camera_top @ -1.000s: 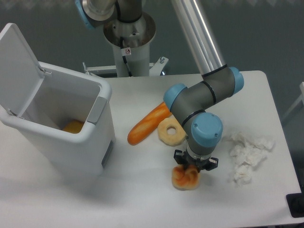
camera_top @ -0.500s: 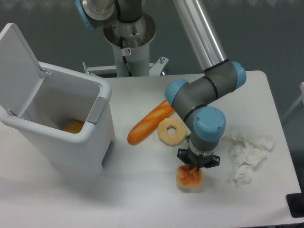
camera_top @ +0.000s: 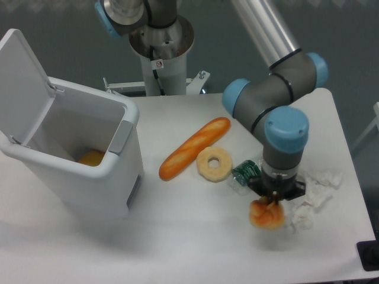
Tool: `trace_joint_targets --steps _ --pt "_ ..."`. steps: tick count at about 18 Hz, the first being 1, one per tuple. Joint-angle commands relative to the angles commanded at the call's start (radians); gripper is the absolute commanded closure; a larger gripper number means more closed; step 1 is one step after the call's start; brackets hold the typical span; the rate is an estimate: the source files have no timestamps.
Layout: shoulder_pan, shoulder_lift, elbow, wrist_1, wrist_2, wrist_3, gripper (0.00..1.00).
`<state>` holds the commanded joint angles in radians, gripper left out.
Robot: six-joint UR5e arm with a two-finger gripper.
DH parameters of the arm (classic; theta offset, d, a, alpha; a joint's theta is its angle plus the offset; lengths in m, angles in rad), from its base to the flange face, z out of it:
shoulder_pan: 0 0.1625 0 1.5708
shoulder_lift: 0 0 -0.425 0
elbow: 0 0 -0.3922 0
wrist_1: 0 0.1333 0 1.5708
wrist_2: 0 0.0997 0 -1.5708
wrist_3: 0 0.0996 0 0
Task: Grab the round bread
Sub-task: 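Lift the held bread roll and carry it toward the tissue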
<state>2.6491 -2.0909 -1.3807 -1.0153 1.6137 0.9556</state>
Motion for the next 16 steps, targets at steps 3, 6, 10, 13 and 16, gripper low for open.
trace_joint_targets --steps 3,6,10,13,16 --pt "0.017 0.018 0.055 -0.103 0.003 0.079 1.00" --pt "0.048 0.049 0.074 -0.170 0.002 0.115 1.00" --pt "0.060 0.064 0.060 -0.207 -0.006 0.104 1.00" --pt "0.078 0.074 0.060 -0.207 -0.006 0.111 1.00" --pt "0.097 0.072 0.087 -0.213 -0.006 0.120 1.00"
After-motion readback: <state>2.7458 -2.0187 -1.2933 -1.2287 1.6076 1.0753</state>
